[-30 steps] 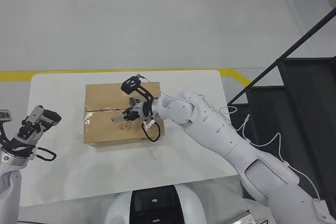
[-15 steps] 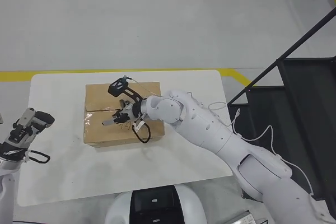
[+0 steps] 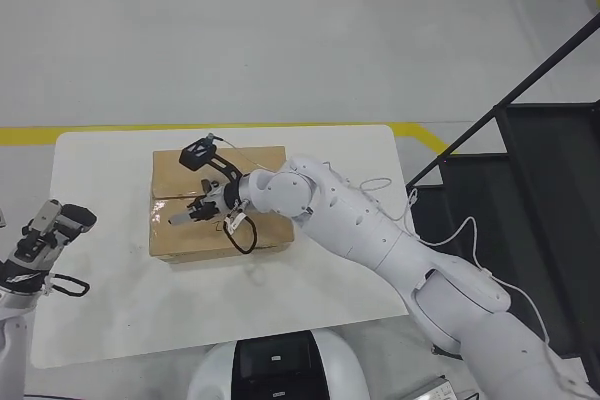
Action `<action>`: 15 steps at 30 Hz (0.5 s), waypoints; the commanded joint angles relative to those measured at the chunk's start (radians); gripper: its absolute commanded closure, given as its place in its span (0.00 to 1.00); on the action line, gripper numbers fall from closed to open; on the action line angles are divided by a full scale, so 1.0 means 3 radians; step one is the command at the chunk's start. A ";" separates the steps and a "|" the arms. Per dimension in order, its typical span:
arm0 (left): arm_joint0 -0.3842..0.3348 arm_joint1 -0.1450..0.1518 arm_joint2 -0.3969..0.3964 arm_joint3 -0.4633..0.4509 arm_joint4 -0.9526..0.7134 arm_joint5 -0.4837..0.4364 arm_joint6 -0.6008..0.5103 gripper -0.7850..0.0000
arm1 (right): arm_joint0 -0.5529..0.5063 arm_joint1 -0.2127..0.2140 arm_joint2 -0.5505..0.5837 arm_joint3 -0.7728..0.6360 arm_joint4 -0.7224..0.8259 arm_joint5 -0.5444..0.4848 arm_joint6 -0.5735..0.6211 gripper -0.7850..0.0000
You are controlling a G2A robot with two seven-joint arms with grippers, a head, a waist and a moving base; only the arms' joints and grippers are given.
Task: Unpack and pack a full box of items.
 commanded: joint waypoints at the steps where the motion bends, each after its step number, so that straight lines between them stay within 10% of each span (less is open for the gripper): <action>1: 0.0003 -0.0006 0.0031 -0.0010 0.0067 -0.0011 0.0038 0.00 | 0.0010 -0.0019 -0.0007 0.0034 0.0003 -0.0008 0.0003 0.00; 15: 0.0074 -0.0046 0.0070 -0.0009 0.0434 -0.0064 0.0463 0.00 | 0.0108 -0.0201 -0.0126 0.0178 0.0062 -0.0052 0.0047 0.00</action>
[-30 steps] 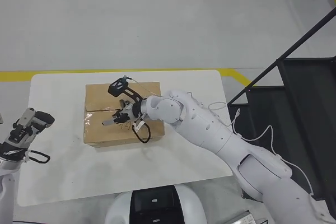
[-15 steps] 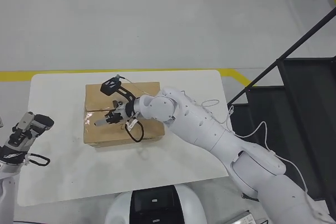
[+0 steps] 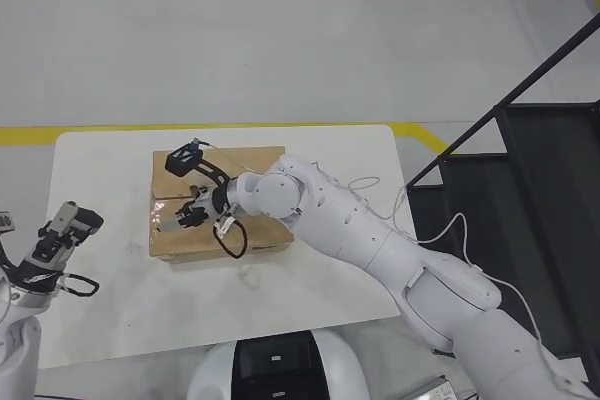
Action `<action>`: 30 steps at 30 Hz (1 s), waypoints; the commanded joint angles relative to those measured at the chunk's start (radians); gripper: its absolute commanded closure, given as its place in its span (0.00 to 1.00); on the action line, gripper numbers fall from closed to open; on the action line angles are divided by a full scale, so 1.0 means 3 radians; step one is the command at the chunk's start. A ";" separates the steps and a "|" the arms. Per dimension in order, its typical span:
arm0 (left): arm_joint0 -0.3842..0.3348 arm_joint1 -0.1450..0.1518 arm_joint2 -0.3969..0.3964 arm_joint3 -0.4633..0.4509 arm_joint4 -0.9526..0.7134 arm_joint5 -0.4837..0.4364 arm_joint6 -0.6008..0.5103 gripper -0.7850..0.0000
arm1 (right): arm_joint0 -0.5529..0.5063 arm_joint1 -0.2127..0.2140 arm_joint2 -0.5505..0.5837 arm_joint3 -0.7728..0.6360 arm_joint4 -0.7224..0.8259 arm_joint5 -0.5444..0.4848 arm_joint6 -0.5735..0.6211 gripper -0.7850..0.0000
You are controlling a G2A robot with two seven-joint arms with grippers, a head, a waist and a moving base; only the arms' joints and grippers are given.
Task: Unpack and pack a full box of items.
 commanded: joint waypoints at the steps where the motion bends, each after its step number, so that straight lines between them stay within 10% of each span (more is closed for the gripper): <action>1: 0.0023 -0.0003 -0.0028 0.0010 0.0023 -0.0004 0.0048 0.00 | 0.0034 -0.0040 -0.0029 0.0046 0.0013 0.0005 -0.0007 0.00; 30: 0.0183 -0.0036 -0.0243 0.0049 0.0036 -0.0048 0.0123 0.00 | 0.0533 -0.0611 -0.0132 0.1072 0.0289 -0.0346 -0.0295 0.00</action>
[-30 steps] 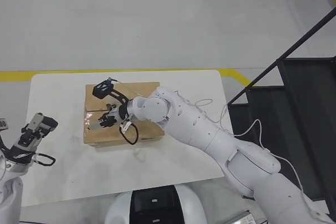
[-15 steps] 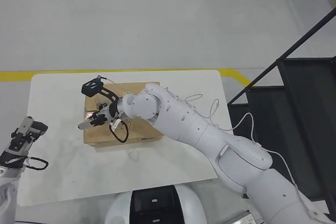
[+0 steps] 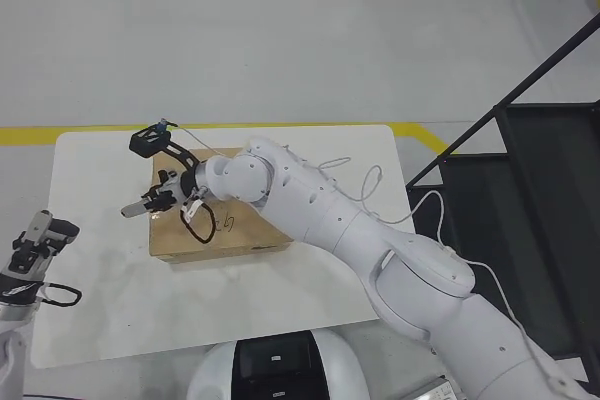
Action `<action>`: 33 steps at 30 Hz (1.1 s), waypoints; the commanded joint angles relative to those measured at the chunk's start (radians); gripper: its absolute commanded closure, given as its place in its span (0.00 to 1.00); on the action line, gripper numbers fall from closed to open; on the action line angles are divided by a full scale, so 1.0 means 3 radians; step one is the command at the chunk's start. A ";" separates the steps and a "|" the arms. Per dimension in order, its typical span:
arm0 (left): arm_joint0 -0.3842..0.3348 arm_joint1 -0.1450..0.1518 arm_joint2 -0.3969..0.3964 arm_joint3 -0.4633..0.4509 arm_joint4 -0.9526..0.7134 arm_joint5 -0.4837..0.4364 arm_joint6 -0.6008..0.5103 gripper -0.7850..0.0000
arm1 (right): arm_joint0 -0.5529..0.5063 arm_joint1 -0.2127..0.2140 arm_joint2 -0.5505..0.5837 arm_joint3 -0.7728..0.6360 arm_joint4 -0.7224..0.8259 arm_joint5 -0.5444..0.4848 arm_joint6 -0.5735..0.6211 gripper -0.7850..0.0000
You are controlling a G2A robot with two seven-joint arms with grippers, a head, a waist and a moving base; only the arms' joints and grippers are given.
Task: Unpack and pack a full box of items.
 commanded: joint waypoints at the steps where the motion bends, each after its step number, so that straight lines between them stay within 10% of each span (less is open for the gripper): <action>1: -0.0016 -0.0004 0.0011 -0.0006 -0.0014 0.0008 0.0007 0.00 | 0.0001 -0.0002 0.0043 0.0054 0.0017 -0.0038 -0.0032 0.00; 33: -0.0323 -0.0012 0.0236 -0.0238 -0.0076 0.0087 -0.0323 0.00 | -0.0761 0.0476 0.1114 -0.0685 0.0435 0.0189 0.0520 0.00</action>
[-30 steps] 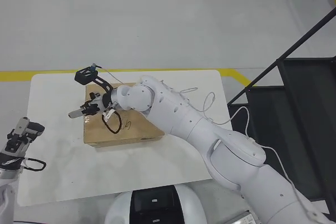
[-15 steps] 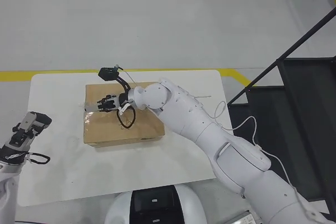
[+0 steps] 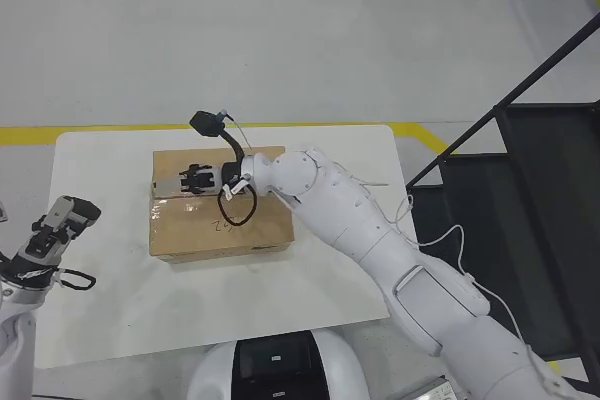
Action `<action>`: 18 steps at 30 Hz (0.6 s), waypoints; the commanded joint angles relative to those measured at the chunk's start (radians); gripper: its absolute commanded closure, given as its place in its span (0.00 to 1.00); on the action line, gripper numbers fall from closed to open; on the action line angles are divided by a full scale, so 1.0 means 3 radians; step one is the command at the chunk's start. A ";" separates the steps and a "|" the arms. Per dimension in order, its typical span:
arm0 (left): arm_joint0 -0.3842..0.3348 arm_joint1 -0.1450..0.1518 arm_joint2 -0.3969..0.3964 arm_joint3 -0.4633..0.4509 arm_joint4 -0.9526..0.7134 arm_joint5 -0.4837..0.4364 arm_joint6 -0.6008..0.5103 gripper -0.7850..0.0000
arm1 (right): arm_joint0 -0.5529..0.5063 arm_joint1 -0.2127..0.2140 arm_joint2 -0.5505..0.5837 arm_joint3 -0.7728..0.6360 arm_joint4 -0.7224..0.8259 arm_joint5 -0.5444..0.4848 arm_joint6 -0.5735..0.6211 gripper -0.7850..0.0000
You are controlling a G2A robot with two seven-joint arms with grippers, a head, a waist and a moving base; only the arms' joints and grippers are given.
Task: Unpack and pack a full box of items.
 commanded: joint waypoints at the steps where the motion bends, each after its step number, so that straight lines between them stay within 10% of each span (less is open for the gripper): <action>1: -0.0053 -0.0002 0.0059 -0.0009 -0.0024 0.0015 -0.0036 0.00 | -0.0094 0.0066 0.0123 -0.0113 -0.0059 0.0075 0.0061 0.00; 18: -0.0486 -0.0001 0.0534 0.0019 0.0094 0.0261 -0.0391 0.00 | -0.0642 0.0312 0.0598 -0.0758 -0.0104 0.0250 0.0232 0.00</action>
